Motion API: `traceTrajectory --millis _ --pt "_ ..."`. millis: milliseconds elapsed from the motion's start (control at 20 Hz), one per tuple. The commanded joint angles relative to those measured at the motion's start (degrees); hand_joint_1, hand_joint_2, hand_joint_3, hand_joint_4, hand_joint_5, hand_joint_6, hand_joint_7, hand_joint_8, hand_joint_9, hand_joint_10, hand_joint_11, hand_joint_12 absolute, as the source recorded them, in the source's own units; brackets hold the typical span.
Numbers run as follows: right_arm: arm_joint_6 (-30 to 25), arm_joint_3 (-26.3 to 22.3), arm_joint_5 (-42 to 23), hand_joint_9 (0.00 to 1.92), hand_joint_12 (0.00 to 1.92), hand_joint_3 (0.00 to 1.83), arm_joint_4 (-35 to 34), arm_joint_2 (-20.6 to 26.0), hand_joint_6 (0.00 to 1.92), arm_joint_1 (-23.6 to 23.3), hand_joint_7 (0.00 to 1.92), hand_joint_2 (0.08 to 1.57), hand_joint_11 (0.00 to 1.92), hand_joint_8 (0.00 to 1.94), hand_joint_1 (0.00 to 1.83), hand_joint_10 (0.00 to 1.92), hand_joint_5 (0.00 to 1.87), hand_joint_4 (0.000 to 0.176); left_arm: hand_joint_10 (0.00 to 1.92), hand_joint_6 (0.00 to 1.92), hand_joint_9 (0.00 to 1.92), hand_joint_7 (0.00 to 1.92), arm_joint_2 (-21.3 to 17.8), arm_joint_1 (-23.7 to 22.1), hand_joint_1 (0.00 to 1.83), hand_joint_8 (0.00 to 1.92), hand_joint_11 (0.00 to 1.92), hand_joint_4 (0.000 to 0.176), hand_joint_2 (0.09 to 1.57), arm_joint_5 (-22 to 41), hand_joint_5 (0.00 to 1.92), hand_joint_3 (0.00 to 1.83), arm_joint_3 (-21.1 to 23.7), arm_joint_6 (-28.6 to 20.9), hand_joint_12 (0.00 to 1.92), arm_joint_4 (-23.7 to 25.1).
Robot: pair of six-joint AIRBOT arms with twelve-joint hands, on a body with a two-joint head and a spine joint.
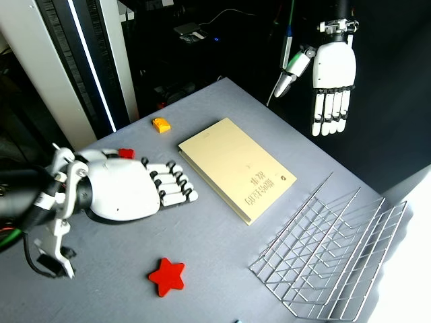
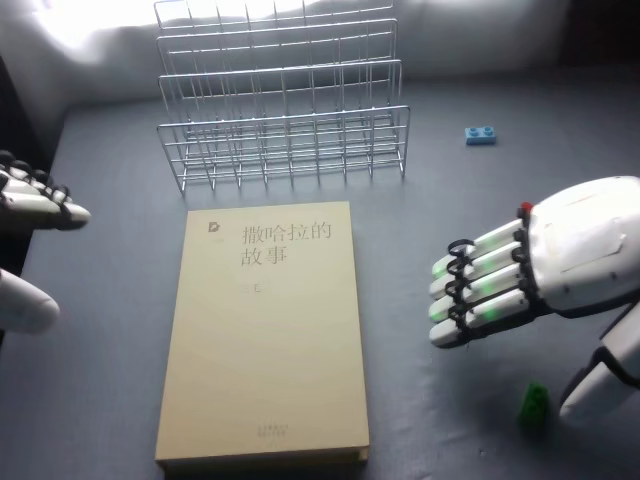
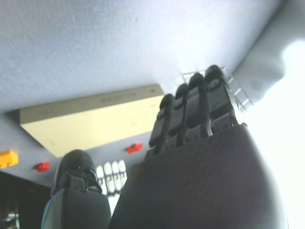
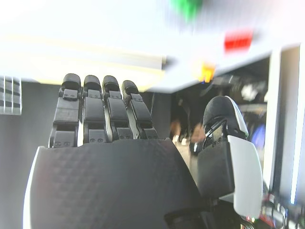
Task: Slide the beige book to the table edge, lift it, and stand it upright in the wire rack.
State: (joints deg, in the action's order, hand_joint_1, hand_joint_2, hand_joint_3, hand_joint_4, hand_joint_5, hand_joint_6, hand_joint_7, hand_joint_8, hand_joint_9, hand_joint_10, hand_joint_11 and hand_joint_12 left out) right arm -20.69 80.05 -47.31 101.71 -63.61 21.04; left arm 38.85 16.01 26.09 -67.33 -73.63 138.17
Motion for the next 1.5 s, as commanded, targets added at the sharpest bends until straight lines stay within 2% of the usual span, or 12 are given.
traceTrajectory --millis 0,100,150,500,750,850,950,1000,1200,1300,1400,1450 --pt "-0.10 -0.09 -0.83 0.00 0.00 0.00 -4.53 -0.28 0.00 -0.30 0.00 1.10 0.00 0.00 0.00 0.00 0.00 0.000 0.00 0.00 0.00 0.00 -0.33 -1.27 0.00 0.00 0.00 0.000 1.09 -3.80 0.00 0.01 -0.34 -0.44 0.00 1.23" --pt "-0.16 -0.03 1.51 0.00 0.00 0.00 -4.75 -1.25 0.00 -0.28 0.00 1.11 0.00 0.00 0.00 0.00 0.00 0.000 0.00 0.00 0.00 0.00 -0.08 -1.80 0.00 0.00 0.00 0.000 1.07 -4.03 0.00 0.00 -1.05 -1.45 0.00 2.08" --pt "-0.34 0.12 2.53 0.00 0.00 0.00 -4.70 -1.93 0.00 -0.12 0.00 1.10 0.00 0.00 0.00 0.00 0.00 0.000 0.00 0.00 0.00 0.00 0.60 -1.76 0.00 0.00 0.00 0.000 1.07 -4.42 0.00 0.00 -2.82 -3.84 0.00 4.60" --pt "-1.29 0.53 6.20 0.00 0.00 0.00 -2.44 -4.53 0.01 -0.04 0.00 1.11 0.00 0.00 0.00 0.00 0.03 0.000 0.00 0.00 0.00 0.00 1.90 -1.34 0.00 0.00 0.00 0.000 1.09 -4.01 0.00 0.01 -7.21 -6.37 0.00 5.28" --pt "-1.08 2.21 6.92 0.00 0.00 0.00 -0.56 -6.58 0.00 0.47 0.00 1.11 0.00 0.00 0.00 0.00 0.01 0.000 0.00 0.00 0.00 0.00 4.18 -5.65 0.00 0.00 0.00 0.000 1.09 1.44 0.00 0.00 -9.64 -7.10 0.00 12.32" --pt "-0.67 2.55 6.94 0.00 0.00 0.01 -0.56 -7.30 0.01 0.47 0.00 1.12 0.00 0.00 0.00 0.00 0.03 0.000 0.00 0.00 0.00 0.00 4.24 -5.73 0.00 0.00 0.00 0.000 1.08 1.66 0.00 0.00 -9.61 -10.14 0.00 15.42" --pt "0.07 3.15 7.53 0.00 0.00 0.01 -0.34 -8.14 0.01 0.48 0.01 1.12 0.00 0.00 0.00 0.00 0.05 0.000 0.00 0.00 0.00 0.00 4.44 -5.62 0.00 0.00 0.00 0.000 1.09 1.78 0.00 0.00 -10.43 -20.28 0.00 23.68" --pt "0.47 3.65 7.56 0.00 0.00 0.01 -0.27 -8.54 0.01 0.46 0.01 1.13 0.00 0.00 0.00 0.00 0.05 0.000 0.00 0.00 0.00 0.00 4.61 -5.59 0.00 0.00 0.00 0.000 1.09 1.78 0.00 0.00 -10.95 -22.27 0.00 24.58" --pt "1.06 6.35 7.52 0.00 0.00 0.00 -0.22 -10.94 0.00 0.10 0.00 1.12 0.00 0.00 0.00 0.00 0.04 0.000 0.00 0.00 0.00 0.00 4.91 -7.60 0.00 0.00 0.00 0.000 1.10 3.03 0.00 0.01 -12.11 -21.90 0.00 23.46" --pt "1.55 6.80 7.53 0.00 0.00 0.00 -0.22 -11.59 0.01 -0.04 0.01 1.12 0.00 0.01 0.00 0.00 0.05 0.000 0.00 0.00 0.00 0.00 4.91 -9.42 0.00 0.00 0.00 0.000 1.10 4.78 0.00 0.01 -11.59 -18.74 0.00 23.88" --pt "1.56 7.10 7.55 0.00 0.00 0.00 -0.22 -12.19 0.00 -0.41 0.00 1.12 0.00 0.00 0.00 0.00 0.03 0.000 0.00 0.00 0.00 0.00 4.69 -11.94 0.00 0.00 0.00 0.000 1.09 6.02 0.00 0.00 -10.02 -17.36 0.00 28.49" --pt "1.55 7.16 7.56 0.00 0.00 0.00 -0.22 -12.50 0.00 -0.56 0.00 1.12 0.00 0.00 0.00 0.00 0.01 0.000 0.00 0.00 0.00 0.00 4.72 -12.42 0.00 0.00 0.00 0.000 1.10 6.23 0.00 0.01 -9.70 -16.28 0.00 28.48"
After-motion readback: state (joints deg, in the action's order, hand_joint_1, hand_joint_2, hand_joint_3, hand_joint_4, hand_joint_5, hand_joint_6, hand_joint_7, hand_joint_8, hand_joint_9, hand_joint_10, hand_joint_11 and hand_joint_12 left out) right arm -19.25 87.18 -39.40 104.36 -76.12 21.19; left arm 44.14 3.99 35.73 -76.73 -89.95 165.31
